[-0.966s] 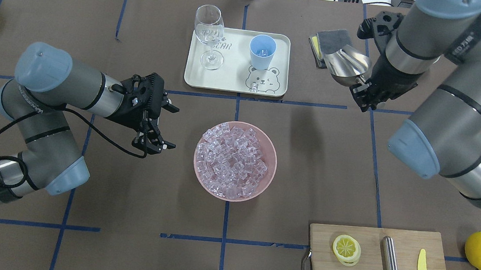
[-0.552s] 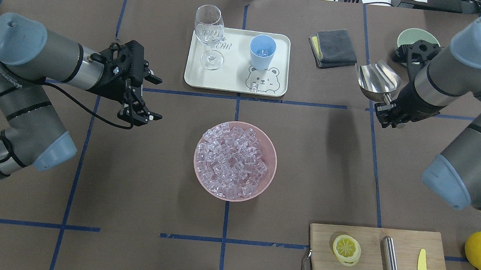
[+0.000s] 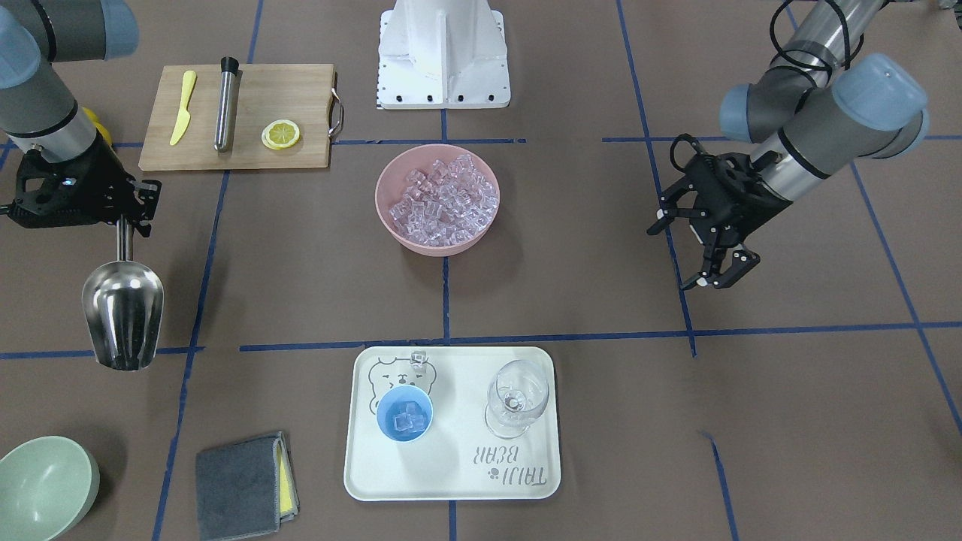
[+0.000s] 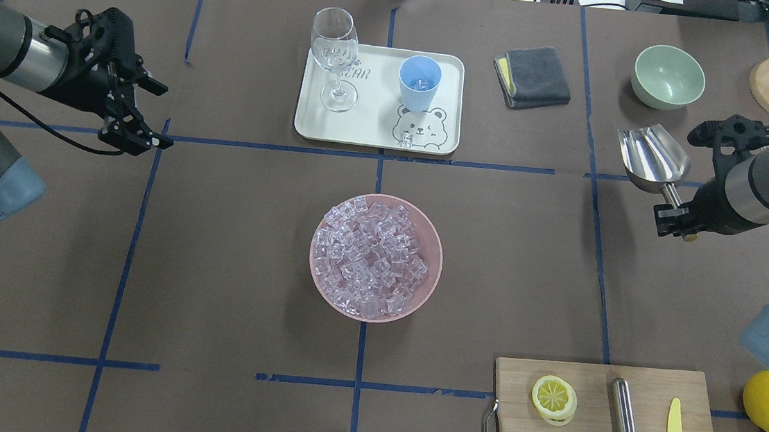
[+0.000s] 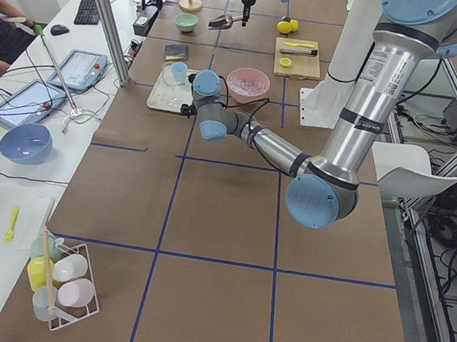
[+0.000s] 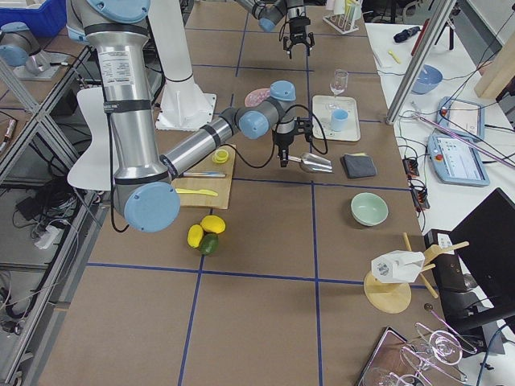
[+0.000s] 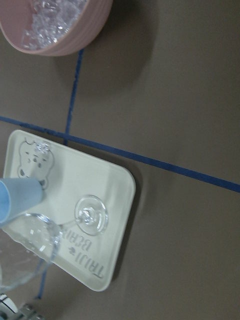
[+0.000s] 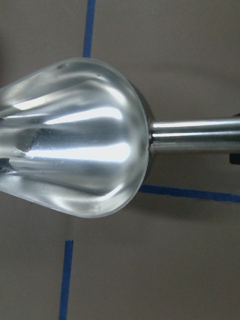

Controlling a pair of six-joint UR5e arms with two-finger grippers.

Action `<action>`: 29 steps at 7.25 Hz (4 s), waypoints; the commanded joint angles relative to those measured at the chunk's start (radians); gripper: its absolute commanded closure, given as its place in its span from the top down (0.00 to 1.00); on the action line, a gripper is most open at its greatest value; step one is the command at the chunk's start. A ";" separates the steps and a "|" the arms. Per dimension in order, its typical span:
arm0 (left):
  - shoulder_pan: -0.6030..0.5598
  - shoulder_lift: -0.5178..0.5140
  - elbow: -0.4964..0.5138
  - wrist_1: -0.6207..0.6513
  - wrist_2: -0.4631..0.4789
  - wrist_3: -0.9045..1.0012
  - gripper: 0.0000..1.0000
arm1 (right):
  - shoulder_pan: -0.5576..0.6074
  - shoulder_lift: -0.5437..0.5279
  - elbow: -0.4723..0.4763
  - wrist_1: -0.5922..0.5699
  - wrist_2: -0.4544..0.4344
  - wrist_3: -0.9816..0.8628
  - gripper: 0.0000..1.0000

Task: Put ice in cup with scoop
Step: 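Carry the empty scoop back toward its spot while the left arm withdraws, then lower the scoop onto the table and open the right gripper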

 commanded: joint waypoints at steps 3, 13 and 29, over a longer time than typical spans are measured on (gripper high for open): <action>-0.169 0.016 -0.074 0.507 0.061 -0.001 1.00 | -0.035 -0.129 -0.002 0.176 -0.021 0.067 0.00; -0.277 0.105 -0.070 0.710 0.045 0.002 1.00 | -0.292 -0.225 -0.082 0.478 -0.249 0.326 0.00; -0.527 0.240 -0.084 0.895 -0.085 0.172 1.00 | 0.127 -0.216 -0.069 0.268 0.101 -0.068 1.00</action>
